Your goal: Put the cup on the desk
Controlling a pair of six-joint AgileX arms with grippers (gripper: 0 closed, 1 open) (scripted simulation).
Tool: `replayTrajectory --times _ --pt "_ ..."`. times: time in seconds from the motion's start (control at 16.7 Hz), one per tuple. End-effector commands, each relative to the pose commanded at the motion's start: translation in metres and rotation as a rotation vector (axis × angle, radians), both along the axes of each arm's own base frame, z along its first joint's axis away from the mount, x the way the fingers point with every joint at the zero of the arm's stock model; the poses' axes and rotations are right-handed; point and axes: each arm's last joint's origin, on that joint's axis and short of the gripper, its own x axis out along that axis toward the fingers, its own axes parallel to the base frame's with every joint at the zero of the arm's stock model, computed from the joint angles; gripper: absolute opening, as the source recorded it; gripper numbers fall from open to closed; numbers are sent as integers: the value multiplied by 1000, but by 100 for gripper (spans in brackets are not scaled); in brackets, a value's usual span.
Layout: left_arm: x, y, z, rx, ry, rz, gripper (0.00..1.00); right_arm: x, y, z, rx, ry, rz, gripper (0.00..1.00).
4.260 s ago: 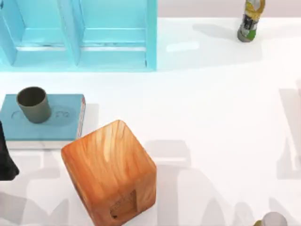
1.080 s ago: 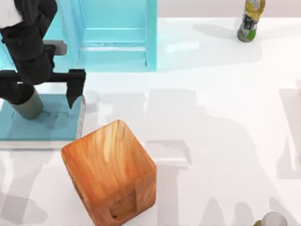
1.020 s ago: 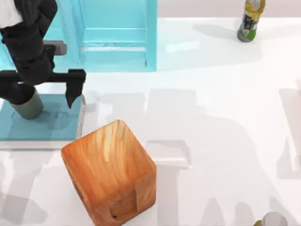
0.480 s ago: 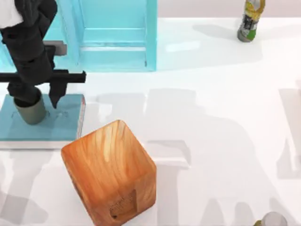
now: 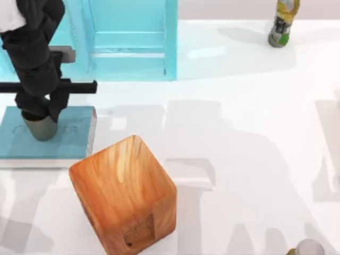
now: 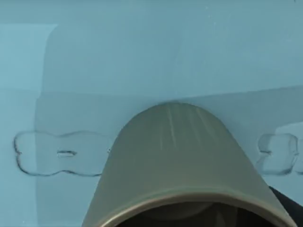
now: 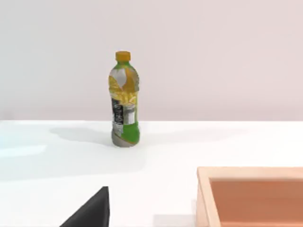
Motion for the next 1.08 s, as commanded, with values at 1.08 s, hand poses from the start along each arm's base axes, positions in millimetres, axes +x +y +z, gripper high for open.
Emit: replayTrajectory --times 1.08 --pt "2 -6 47 4 16 -1 0 0 0 0 0 0 0 100"
